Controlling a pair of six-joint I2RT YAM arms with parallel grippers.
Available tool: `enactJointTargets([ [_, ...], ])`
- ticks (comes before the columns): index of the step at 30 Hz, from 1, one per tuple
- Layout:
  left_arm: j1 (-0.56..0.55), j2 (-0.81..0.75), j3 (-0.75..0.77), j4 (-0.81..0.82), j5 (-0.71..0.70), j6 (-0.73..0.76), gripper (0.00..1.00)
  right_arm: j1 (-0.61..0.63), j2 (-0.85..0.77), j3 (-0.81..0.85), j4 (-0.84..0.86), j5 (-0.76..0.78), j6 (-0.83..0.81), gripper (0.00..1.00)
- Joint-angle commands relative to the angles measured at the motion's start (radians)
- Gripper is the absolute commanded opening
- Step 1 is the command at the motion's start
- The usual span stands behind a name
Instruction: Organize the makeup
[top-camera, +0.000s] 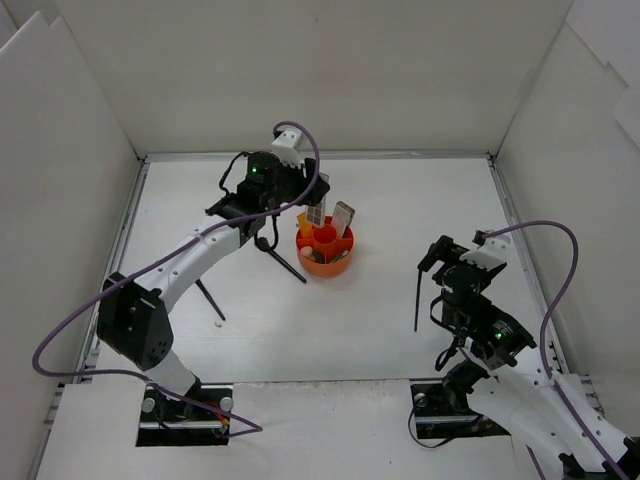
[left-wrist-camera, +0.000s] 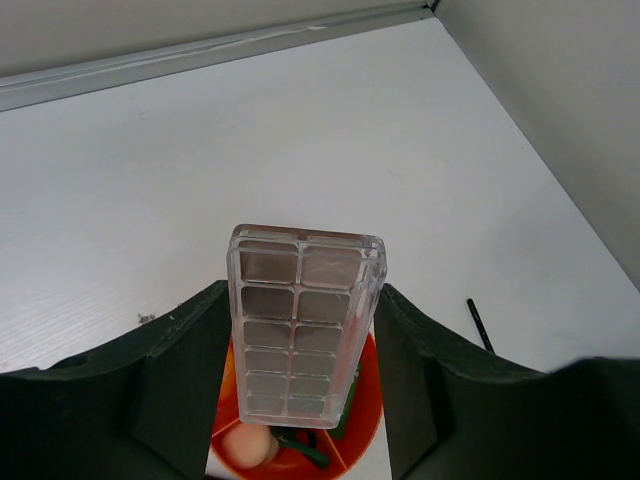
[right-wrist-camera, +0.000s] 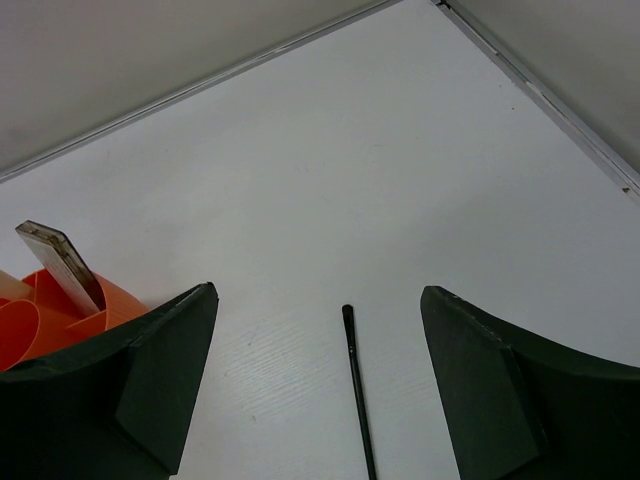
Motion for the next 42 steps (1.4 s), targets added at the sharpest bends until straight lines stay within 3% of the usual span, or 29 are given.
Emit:
enactJointTargets([
  [1, -0.042, 0.000, 0.029, 0.233, 0.058, 0.054, 0.00, -0.003, -0.009, 0.007, 0.003, 0.046, -0.005, 0.80],
  [11, -0.143, 0.051, -0.042, 0.430, -0.062, 0.151, 0.00, -0.005, -0.014, 0.006, -0.027, 0.062, -0.003, 0.80],
  [28, -0.143, 0.169, -0.103, 0.580, -0.074, 0.209, 0.00, -0.006, 0.003, 0.009, -0.033, 0.071, -0.005, 0.81],
  [42, -0.152, 0.178, -0.207, 0.692, -0.071, 0.162, 0.03, -0.003, -0.006, -0.007, -0.039, 0.060, 0.008, 0.80],
])
